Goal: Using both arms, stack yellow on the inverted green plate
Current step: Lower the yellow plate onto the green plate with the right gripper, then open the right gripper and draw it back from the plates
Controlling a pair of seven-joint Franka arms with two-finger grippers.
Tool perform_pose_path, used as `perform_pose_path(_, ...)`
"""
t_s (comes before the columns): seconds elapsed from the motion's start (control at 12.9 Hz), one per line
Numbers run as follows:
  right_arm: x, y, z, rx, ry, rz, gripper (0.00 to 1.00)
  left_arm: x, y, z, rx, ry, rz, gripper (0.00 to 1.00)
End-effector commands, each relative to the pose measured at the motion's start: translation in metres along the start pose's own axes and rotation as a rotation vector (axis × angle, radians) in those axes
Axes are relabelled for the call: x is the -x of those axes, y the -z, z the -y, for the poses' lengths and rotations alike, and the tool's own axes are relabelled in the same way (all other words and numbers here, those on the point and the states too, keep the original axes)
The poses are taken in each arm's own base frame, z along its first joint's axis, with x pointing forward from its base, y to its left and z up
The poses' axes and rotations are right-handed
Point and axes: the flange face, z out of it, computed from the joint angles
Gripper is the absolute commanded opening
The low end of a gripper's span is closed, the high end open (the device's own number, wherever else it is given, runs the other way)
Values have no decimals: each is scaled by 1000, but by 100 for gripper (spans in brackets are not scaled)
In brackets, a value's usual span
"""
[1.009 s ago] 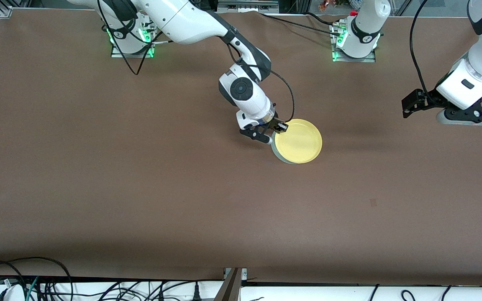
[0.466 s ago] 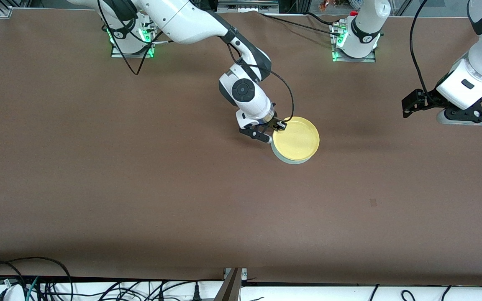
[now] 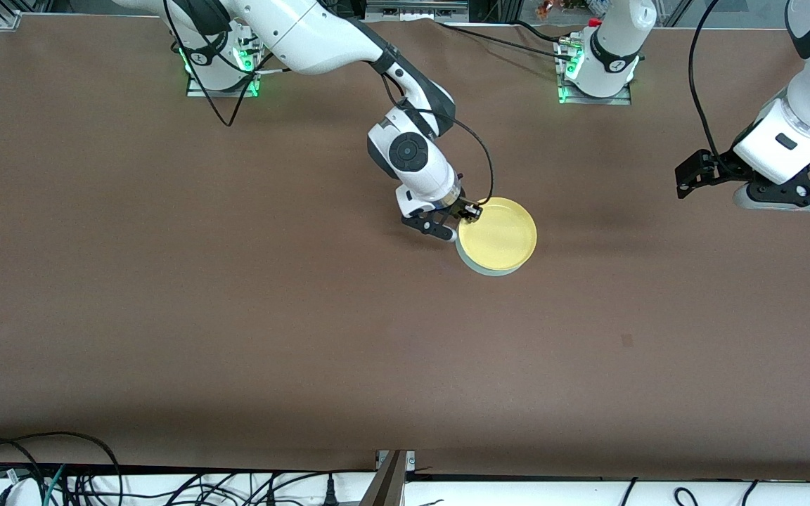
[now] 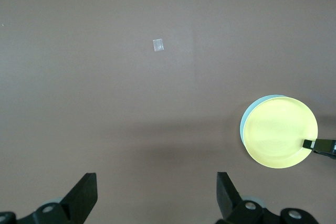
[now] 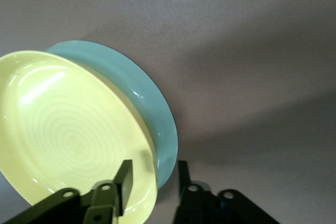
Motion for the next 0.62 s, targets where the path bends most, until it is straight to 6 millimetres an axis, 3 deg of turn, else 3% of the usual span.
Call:
perform_pose_path(0.0,-32,40,5,-7,11,-53,100,-2,6,3,-11,-8,6,100)
perform_pose_path(0.31,-126,103,-28,101,128,-32,100,-2,6,3,-11,-7,6,100)
perform_pose_path(0.54,-205,157,-77,171,170,32,100,-2,6,3,-11,-8,6,100)
